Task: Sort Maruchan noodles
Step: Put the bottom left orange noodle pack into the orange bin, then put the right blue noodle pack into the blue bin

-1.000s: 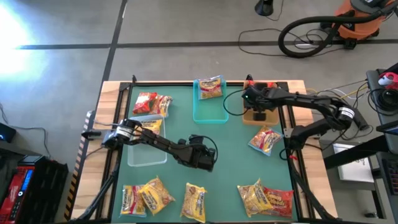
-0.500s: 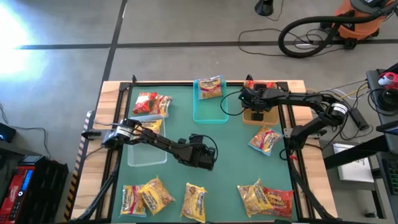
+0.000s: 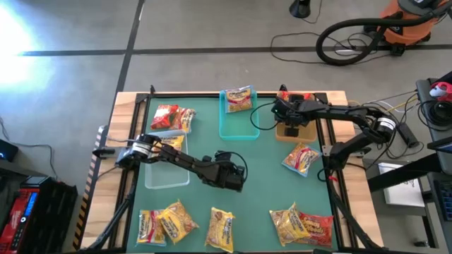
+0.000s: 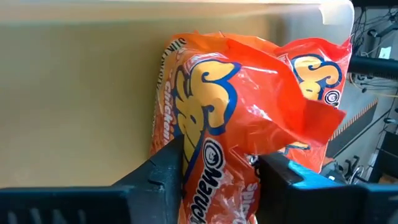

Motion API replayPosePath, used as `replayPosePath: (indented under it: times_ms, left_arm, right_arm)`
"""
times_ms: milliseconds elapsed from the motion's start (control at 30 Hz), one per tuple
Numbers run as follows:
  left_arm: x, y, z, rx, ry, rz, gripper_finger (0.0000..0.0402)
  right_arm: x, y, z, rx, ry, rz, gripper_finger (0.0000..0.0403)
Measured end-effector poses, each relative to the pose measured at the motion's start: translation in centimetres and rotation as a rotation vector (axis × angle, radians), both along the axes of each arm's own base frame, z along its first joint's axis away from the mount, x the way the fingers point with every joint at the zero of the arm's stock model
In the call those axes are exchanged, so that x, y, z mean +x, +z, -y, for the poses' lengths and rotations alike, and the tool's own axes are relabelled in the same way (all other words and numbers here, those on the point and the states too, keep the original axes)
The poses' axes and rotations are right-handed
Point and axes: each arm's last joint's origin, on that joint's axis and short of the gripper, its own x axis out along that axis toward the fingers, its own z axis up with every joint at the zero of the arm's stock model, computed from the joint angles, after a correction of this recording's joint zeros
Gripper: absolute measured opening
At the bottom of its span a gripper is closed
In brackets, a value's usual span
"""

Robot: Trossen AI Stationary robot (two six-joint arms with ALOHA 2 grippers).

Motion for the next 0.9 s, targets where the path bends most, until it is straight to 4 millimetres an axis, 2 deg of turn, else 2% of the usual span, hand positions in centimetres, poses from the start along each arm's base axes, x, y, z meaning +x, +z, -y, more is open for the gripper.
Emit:
replayPosePath:
  times_ms: [167,333,667,800,900]
  left_arm:
    - [0.0,0.0,0.0,0.002,-0.005,-0.005,0.0039]
    - [0.0,0.0,-0.1,0.002,-0.004,-0.005,0.0039]
    - [0.0,0.0,-0.1,0.002,-0.002,-0.005,0.0039]
    - [0.0,0.0,-0.1,0.002,-0.002,-0.005,0.0039]
    - [0.0,0.0,-0.1,0.002,-0.002,-0.005,0.0039]
  right_arm:
    - [-0.1,0.2,0.1,-0.041,-0.011,-0.027,0.0168]
    - [0.3,1.5,0.6,-0.152,-0.032,-0.049,0.0181]
    - [1.2,4.4,1.2,-0.198,-0.067,0.038,0.0183]
    - [0.9,5.9,1.0,-0.198,-0.145,0.094,0.0183]
    - [0.4,7.1,0.5,-0.125,-0.235,0.183,0.0183]
